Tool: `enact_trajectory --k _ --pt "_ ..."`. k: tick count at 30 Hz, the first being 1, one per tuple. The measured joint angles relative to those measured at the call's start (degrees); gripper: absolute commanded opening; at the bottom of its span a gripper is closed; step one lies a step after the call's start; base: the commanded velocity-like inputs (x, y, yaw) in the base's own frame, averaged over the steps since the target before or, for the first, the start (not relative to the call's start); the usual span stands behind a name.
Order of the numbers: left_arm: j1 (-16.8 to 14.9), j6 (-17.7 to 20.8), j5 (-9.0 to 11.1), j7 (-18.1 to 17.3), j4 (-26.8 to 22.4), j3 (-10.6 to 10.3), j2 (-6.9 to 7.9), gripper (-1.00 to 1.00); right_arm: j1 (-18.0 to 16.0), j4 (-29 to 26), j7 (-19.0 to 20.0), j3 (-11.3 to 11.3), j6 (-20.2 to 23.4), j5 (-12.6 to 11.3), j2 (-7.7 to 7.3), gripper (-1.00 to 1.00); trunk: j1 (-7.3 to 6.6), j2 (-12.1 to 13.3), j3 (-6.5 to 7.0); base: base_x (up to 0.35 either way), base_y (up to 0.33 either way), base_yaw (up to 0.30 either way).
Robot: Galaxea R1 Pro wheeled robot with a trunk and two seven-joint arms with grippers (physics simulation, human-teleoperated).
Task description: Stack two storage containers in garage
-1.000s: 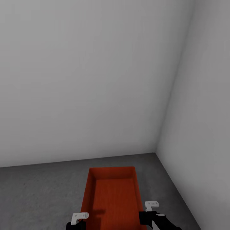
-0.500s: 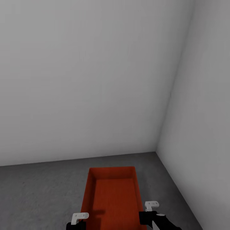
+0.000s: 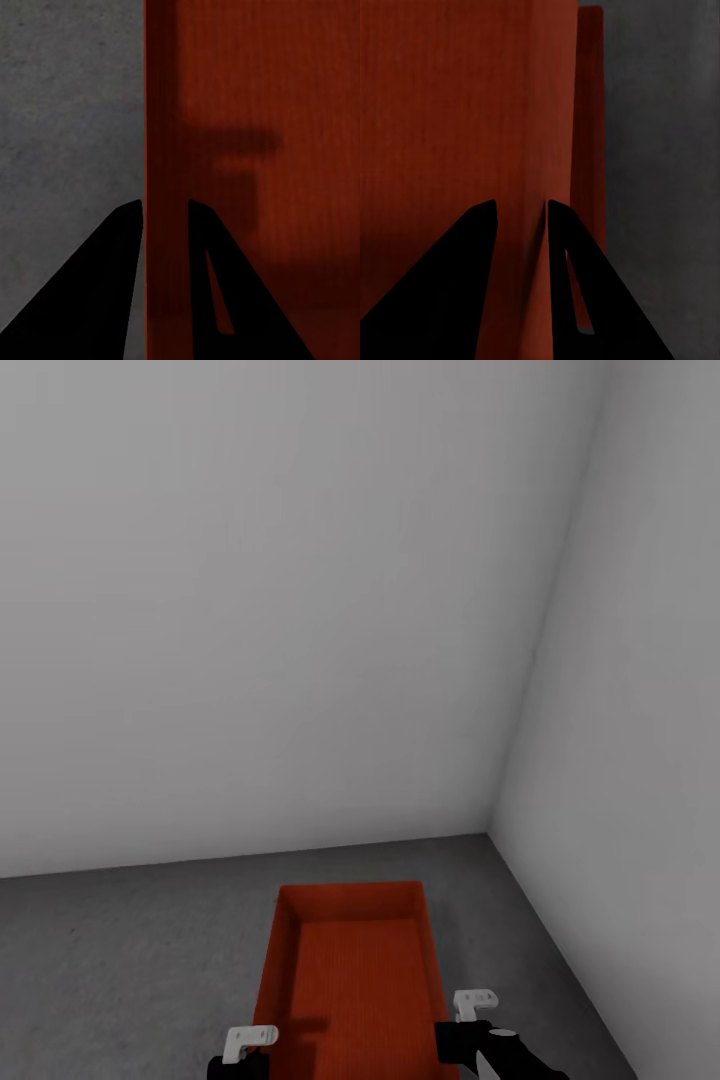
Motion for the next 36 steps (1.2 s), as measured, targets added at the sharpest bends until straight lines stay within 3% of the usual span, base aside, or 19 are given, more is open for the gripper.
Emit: enact_trajectory --k 14,22,36 --pt "0.0 0.03 0.0 0.01 0.0 -0.01 -0.01 -1.0 0.0 0.01 0.01 -0.02 0.01 0.0 -0.01 -1.0 3.07 -5.6 -2.51 0.0 0.0 0.0" --pt "0.0 0.0 0.0 0.05 0.0 -0.03 -0.03 -1.0 0.0 0.0 0.04 -0.02 0.0 0.0 -0.03 -1.0 3.08 -5.62 -2.51 0.0 0.0 0.0" --pt "0.0 0.02 0.0 -0.04 0.0 0.02 0.02 -1.0 0.0 0.01 -0.03 0.0 0.0 0.01 0.02 -1.0 6.14 -11.22 -5.02 0.0 0.0 0.0"
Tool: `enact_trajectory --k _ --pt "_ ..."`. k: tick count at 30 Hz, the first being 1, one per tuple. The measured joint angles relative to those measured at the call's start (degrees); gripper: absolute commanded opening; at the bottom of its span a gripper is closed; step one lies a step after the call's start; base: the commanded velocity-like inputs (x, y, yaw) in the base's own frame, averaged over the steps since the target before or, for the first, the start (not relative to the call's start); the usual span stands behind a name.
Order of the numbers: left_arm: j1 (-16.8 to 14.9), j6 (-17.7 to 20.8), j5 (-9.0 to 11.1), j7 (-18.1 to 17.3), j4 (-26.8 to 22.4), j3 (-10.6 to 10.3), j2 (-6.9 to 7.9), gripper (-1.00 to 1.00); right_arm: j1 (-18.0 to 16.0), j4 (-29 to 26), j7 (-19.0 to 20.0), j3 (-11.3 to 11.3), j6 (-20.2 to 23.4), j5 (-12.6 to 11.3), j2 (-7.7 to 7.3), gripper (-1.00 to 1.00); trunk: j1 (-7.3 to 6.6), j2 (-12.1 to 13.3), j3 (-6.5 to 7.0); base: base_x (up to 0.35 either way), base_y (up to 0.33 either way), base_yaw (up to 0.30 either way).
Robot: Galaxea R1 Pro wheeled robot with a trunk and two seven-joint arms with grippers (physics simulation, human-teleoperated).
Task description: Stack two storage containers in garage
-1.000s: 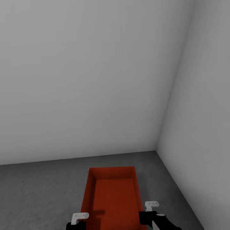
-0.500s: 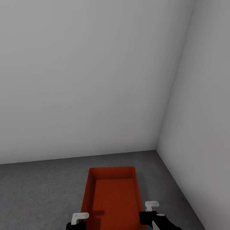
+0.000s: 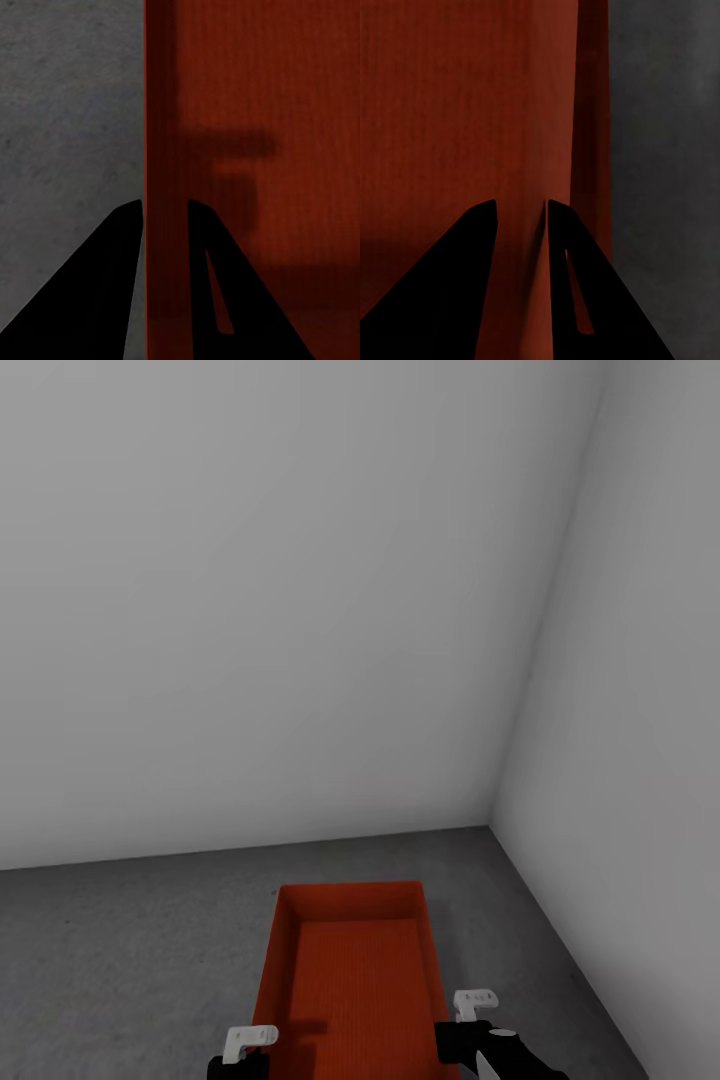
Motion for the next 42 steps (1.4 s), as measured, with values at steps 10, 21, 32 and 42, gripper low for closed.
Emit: enact_trajectory --k 10,21,32,42 --pt "0.0 -0.02 0.0 0.03 0.0 -0.01 -0.01 -1.0 0.0 -0.01 0.02 0.01 0.0 0.0 -0.01 -1.0 0.45 -0.82 -0.36 0.0 0.0 0.0" --pt "0.0 0.0 0.0 -0.02 0.0 0.0 0.02 -1.0 0.0 0.0 -0.03 0.0 -0.01 0.0 0.02 -1.0 2.86 -5.21 -2.33 0.0 0.0 0.0" --pt "0.0 0.07 0.07 -0.1 -0.07 -0.04 0.1 -1.0 -0.01 -0.01 -0.1 -0.01 0.0 0.0 0.09 -1.0 2.86 -5.23 -2.34 0.0 0.0 0.0" --pt "-0.02 -0.81 -0.17 -0.1 -0.5 -0.28 1.26 1.0 0.0 0.24 4.16 0.48 0.02 -0.59 -0.33 1.0 2.86 -5.23 -2.34 0.0 0.0 0.0"
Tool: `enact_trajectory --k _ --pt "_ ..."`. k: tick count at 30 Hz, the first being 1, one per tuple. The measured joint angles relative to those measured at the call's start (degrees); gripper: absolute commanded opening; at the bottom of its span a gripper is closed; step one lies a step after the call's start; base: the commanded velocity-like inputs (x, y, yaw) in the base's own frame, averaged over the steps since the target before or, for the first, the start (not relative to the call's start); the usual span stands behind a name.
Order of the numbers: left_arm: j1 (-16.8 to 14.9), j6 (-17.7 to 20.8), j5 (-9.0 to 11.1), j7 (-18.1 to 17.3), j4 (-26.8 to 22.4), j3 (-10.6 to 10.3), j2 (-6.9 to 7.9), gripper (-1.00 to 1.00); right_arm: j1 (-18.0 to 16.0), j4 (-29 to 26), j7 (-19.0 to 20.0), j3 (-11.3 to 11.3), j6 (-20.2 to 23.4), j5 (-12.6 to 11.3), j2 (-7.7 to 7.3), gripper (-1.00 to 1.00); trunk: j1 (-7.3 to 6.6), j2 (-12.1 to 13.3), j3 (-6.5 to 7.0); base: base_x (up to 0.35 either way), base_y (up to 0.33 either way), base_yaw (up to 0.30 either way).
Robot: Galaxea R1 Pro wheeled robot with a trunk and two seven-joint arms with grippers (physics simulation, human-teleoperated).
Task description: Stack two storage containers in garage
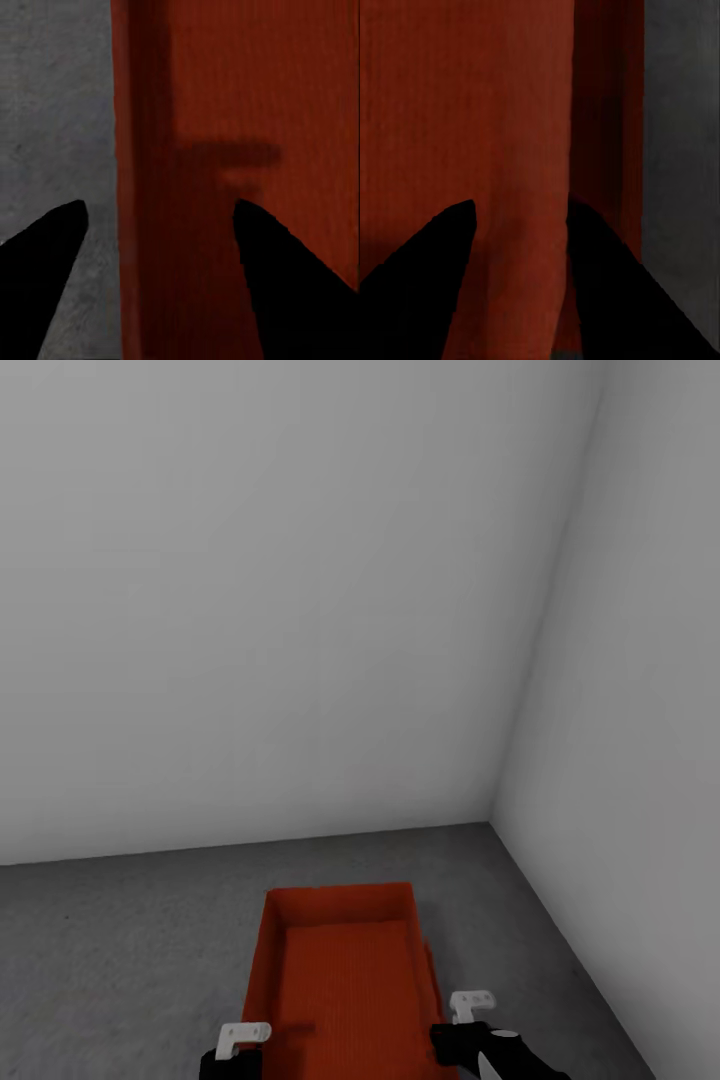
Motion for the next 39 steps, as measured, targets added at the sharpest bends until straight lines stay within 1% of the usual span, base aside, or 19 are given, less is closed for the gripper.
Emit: enact_trajectory --k 39 --pt "0.0 0.05 -0.01 0.03 0.02 -0.01 0.0 1.0 0.0 0.0 0.04 0.01 0.0 0.01 0.0 1.0 0.0 0.0 0.0 0.0 0.0 0.0"
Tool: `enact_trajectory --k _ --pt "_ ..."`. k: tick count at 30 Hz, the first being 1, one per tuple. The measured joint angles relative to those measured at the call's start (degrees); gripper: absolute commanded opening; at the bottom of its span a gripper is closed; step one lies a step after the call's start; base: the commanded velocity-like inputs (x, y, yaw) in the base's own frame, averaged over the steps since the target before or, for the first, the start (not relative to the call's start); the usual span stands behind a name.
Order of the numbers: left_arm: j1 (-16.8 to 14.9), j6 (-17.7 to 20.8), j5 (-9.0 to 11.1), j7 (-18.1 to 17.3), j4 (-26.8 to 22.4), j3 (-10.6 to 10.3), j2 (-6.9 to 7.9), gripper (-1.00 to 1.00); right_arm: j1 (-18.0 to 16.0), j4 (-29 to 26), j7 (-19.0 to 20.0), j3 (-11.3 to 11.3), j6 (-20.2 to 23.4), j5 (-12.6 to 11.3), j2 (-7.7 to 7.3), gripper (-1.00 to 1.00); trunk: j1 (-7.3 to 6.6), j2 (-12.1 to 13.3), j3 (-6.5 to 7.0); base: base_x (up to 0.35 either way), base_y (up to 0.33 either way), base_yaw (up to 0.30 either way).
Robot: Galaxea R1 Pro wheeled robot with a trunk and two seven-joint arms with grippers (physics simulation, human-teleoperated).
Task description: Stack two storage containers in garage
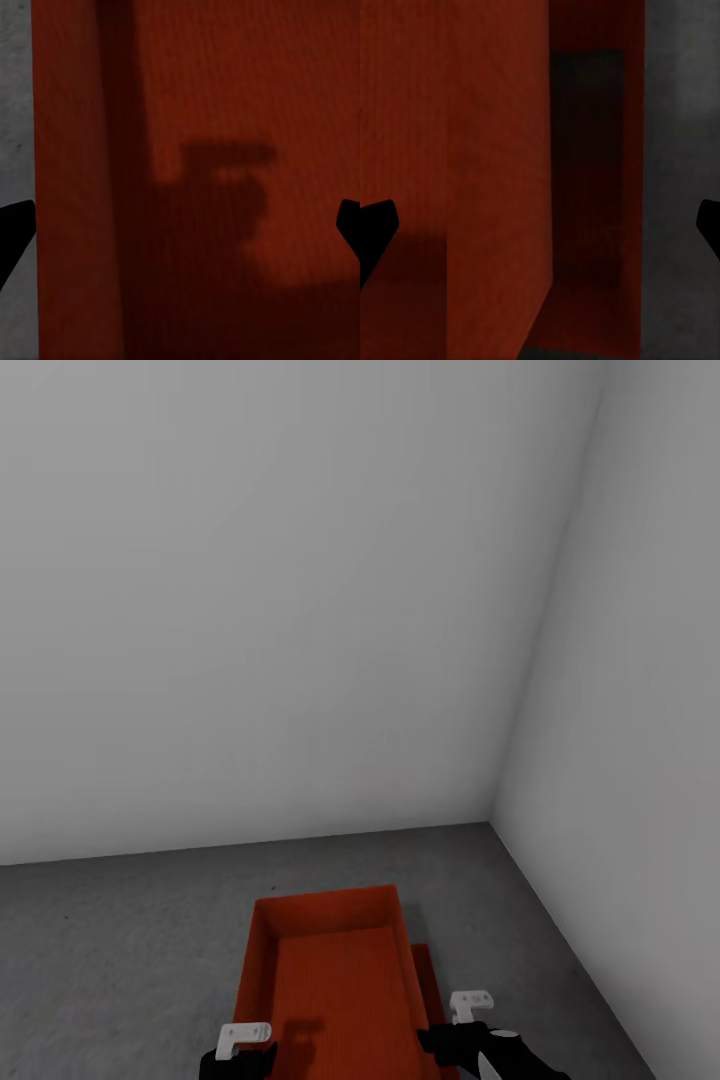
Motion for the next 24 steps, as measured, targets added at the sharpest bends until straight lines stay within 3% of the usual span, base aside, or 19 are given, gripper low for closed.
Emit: enact_trajectory --k 10,24 --pt "-0.03 0.37 -0.12 0.21 0.11 0.0 -0.1 1.0 0.0 0.0 0.0 0.0 0.0 0.0 0.0 1.0 0.0 0.0 0.0 0.0 0.0 0.0" --pt "-0.17 0.83 -0.27 0.47 0.19 0.09 -0.24 1.0 0.0 0.0 0.01 0.0 0.0 0.0 0.0 1.0 -3.07 5.6 2.51 0.0 0.0 0.0"
